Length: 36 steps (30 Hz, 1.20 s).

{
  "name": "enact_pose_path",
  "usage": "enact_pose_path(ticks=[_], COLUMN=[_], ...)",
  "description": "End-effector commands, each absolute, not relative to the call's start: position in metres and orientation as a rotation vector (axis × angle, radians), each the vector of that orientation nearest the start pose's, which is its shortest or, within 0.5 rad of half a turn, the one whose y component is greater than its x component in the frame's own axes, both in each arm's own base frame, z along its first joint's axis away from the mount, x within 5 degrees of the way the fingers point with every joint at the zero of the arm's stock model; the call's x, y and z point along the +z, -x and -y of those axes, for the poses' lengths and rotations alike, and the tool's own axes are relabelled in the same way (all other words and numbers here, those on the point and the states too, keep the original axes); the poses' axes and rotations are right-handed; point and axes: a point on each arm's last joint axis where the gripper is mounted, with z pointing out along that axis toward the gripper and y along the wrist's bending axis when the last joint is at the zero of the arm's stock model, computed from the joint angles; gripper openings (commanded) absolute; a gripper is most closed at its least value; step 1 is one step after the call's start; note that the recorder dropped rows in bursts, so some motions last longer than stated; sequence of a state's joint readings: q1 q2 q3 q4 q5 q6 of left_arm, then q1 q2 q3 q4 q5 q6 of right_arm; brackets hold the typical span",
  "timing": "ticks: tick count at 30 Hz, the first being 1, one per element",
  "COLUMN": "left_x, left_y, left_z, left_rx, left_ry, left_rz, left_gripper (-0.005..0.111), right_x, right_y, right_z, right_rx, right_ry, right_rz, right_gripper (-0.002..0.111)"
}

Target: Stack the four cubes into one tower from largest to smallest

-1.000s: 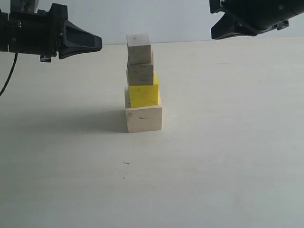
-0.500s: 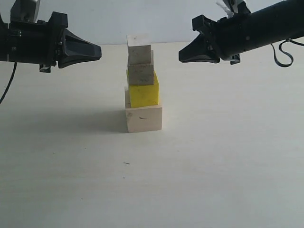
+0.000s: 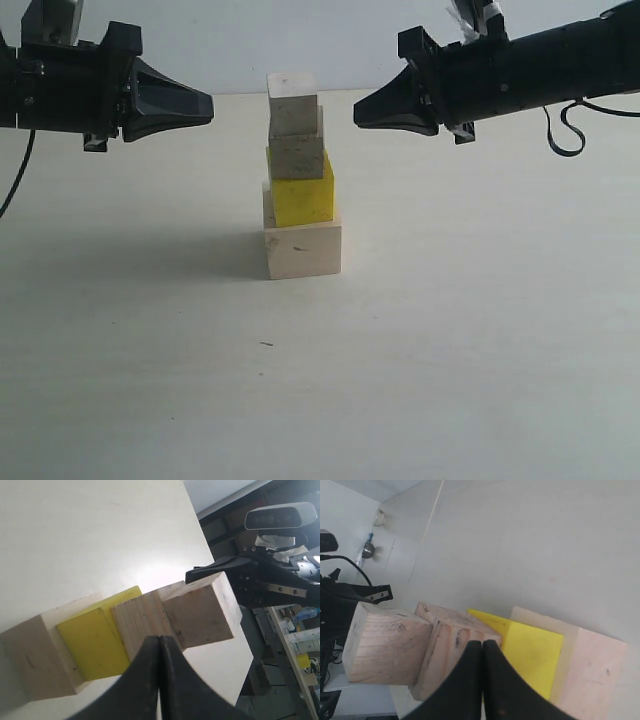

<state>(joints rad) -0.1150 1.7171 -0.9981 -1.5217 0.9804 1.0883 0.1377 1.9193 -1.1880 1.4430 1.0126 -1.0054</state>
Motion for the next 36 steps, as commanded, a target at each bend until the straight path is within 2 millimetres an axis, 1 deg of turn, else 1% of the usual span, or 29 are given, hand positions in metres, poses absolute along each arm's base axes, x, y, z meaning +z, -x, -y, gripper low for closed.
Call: enact_pose_path(ticks=[1, 7, 15, 33, 36], left_x=[0.236, 0.237, 0.237, 0.238, 0.238], left_y=[-0.321, -0.321, -0.320, -0.320, -0.320], left_z=[0.115, 0.115, 0.116, 0.116, 0.116], left_rx=[-1.391, -1.394, -1.402, -1.408, -1.407], left_ry=[-0.230, -0.229, -0.228, -0.228, -0.230], left_rz=[-2.220, -2.219, -2.215, -2.211, -2.210], left_gripper=[0.000, 0.000, 0.000, 0.000, 0.000], right_x=[0.209, 0.209, 0.208, 0.209, 0.209], right_y=[-0.363, -0.363, -0.362, -0.363, -0.361], right_z=[-0.135, -0.136, -0.142, -0.142, -0.147], right_rx=[1.461, 1.452, 1.438, 1.440, 1.444], right_ry=[0.298, 0.295, 0.316, 0.310, 0.331], right_rz=[-2.298, -2.300, -2.301, -2.289, -2.288], right_gripper=[0.000, 0.000, 0.000, 0.000, 0.000])
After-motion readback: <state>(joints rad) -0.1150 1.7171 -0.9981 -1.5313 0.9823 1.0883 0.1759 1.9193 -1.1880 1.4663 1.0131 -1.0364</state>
